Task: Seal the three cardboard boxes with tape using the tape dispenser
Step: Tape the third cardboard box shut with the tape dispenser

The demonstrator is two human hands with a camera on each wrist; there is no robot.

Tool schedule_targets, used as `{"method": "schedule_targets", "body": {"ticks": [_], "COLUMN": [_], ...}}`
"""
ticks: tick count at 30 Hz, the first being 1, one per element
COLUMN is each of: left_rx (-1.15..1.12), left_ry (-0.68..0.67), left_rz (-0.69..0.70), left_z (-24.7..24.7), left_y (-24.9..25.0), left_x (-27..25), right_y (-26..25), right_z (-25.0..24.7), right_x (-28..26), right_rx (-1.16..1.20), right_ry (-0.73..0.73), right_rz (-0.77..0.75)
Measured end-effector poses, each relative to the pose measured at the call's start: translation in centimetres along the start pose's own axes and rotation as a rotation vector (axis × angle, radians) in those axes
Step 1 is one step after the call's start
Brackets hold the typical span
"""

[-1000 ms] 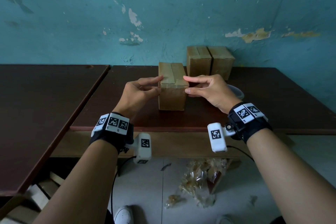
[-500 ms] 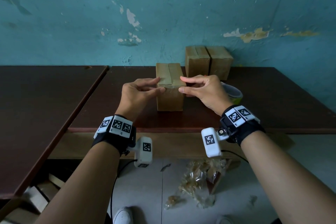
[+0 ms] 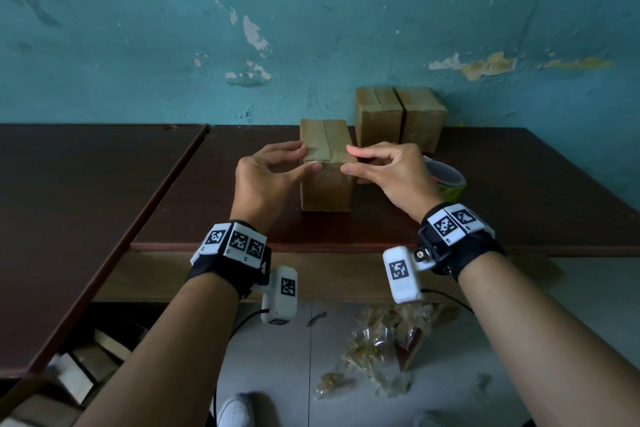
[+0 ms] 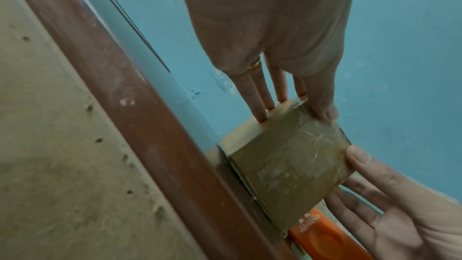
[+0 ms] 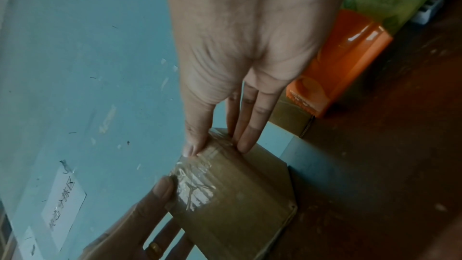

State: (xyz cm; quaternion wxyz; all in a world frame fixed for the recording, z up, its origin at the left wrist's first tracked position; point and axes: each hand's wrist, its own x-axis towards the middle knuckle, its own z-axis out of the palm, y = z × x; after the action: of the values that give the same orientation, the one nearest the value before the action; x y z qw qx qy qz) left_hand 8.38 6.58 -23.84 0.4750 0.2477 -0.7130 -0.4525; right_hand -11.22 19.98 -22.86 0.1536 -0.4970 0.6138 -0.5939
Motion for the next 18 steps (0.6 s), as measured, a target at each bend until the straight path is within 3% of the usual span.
{"method": "schedule_targets", "body": {"ticks": [18], "left_rx": [0.070], "left_ry": [-0.090], "left_rz": [0.091], "left_z": [-0.7], "left_y": [-1.1], "left_x": [-0.7], "right_y": [0.6], "right_z": [-0.6], "right_x": [0.3], "right_rx": [-0.206], "right_ry": [-0.064], "right_rz": [-0.048]}}
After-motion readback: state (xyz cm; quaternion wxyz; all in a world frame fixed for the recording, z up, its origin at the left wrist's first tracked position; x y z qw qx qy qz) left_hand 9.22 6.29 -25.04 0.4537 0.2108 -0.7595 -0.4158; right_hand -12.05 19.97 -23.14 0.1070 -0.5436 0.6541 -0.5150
